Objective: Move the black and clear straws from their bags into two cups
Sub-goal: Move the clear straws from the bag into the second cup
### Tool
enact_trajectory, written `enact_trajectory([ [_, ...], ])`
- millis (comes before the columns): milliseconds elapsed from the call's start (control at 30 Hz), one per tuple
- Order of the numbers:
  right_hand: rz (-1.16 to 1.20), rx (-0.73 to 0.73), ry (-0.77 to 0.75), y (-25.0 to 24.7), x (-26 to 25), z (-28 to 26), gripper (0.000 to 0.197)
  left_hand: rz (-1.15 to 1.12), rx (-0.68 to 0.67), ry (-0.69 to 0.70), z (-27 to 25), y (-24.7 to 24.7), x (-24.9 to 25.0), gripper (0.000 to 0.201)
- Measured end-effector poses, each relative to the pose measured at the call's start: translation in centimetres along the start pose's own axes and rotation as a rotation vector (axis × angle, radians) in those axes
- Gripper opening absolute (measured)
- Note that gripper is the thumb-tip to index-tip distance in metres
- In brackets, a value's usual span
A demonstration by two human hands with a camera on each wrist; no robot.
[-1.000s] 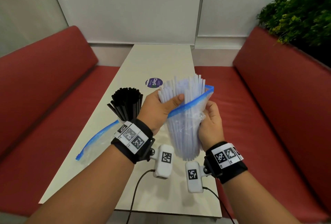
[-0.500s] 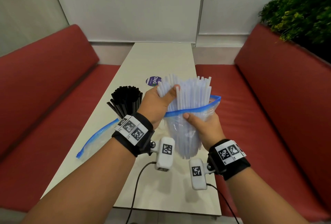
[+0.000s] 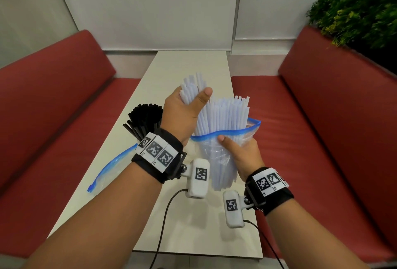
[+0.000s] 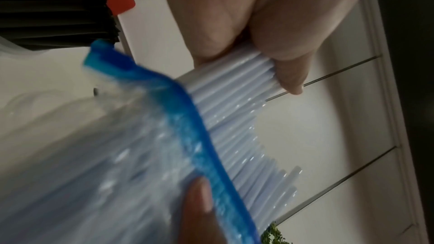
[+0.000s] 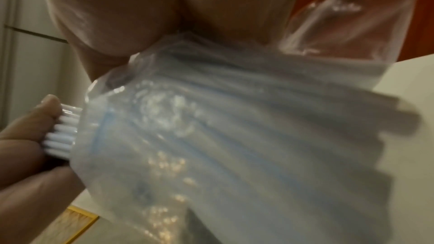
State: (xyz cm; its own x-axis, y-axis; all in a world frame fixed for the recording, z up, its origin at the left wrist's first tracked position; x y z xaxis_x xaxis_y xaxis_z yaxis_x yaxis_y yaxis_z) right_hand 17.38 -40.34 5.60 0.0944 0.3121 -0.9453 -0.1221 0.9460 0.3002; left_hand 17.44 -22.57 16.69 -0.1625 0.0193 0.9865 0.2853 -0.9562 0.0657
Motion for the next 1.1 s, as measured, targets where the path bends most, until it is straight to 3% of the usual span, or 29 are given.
enact_trajectory([
  [133, -0.026, -0.023, 0.037, -0.1, 0.4, -0.3, 0.075, 0.083, -0.073, 0.004, 0.9, 0.5, 0.2, 0.028],
  [300, -0.024, -0.008, 0.049, -0.6, 1.1, -0.1, 0.071, 0.009, -0.072, 0.093, 1.4, 0.6, 1.9, 0.021],
  [433, -0.024, -0.026, 0.071, -1.1, 1.5, -0.1, 0.070, 0.026, -0.115, 0.120, 2.6, 0.9, 3.0, 0.031],
  [533, -0.033, -0.024, 0.078, -1.2, 1.9, -0.1, 0.070, 0.036, -0.142, 0.120, 3.0, 1.1, 3.1, 0.022],
  [767, -0.058, -0.001, 0.090, -2.7, 2.3, 0.0, 0.068, -0.119, -0.011, 0.149, 5.5, -1.0, 5.5, 0.015],
  [900, -0.049, 0.051, 0.127, -4.3, 3.0, 0.0, 0.063, -0.212, 0.125, 0.261, 6.5, -3.1, 8.0, 0.016],
  [1000, -0.007, 0.101, 0.151, -5.5, 3.5, 0.1, 0.073, -0.137, 0.240, 0.350, 7.2, -4.0, 7.9, 0.021],
  [1100, 0.017, 0.114, 0.161, -6.3, 3.4, 0.0, 0.071, 0.020, 0.254, 0.312, 8.0, -2.6, 4.0, 0.020],
])
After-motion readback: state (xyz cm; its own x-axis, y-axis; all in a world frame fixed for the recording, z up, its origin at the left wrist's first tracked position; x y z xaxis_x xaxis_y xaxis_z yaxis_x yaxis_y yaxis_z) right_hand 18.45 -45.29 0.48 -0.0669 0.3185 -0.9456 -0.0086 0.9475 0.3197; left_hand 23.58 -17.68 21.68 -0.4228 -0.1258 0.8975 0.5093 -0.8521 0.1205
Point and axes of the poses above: each hand's wrist, its own z-axis towards the middle knuckle, its own y-axis out of the palm, x = y × z, the point moved 7 cm from there along z, towards the middle knuckle, and after that the axes turned 4 degrees about -y, right-handed, at the moved point
